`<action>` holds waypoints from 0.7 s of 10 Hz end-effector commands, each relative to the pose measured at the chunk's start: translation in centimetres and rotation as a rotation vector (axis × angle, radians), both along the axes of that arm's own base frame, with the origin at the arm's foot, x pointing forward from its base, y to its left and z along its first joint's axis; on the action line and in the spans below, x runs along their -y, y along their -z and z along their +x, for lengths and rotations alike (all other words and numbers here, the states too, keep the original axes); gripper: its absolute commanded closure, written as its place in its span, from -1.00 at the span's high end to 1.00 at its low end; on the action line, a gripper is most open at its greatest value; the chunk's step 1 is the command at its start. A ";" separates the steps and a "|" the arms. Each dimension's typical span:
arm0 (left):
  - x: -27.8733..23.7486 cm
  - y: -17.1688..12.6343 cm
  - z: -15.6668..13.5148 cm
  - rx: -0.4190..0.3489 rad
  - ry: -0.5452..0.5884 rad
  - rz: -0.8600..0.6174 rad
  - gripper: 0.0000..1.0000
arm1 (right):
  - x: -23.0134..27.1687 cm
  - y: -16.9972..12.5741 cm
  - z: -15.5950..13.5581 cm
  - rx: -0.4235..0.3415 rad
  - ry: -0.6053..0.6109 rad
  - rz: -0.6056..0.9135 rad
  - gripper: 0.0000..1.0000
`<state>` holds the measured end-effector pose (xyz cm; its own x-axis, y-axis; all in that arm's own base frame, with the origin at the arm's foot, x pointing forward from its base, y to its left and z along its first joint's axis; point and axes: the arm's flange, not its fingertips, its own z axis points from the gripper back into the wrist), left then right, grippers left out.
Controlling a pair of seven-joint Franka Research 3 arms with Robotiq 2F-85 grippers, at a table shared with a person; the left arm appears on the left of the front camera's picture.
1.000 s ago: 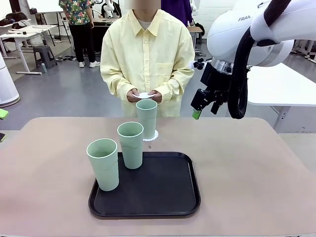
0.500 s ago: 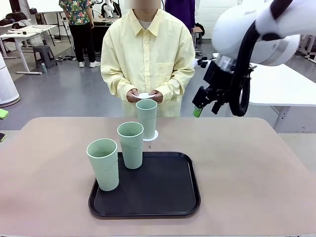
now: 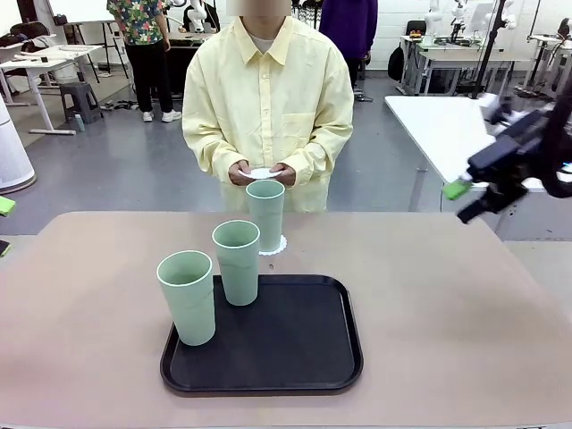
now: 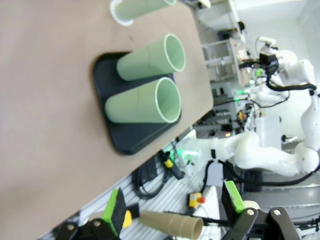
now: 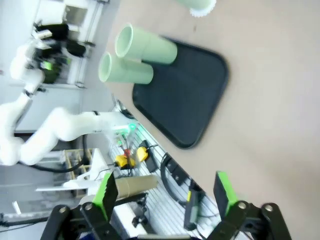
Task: Place coasters on the table and set cups on them.
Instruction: Take one Reusable plastic cup from the Flat Tray and place it on a coaster set by the human.
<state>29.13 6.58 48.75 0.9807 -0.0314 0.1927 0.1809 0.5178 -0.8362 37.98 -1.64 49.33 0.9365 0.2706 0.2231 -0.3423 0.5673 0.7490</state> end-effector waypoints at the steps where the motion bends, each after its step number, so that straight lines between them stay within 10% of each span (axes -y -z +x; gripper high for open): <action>1: -0.1 0.1 0.0 0.021 0.007 -0.018 1.00 | 2.3 2.7 -1.3 -0.057 0.056 0.058 1.00; 7: -0.1 0.1 0.0 0.021 0.007 -0.018 1.00 | 8.8 8.8 -3.5 -0.005 0.263 0.382 1.00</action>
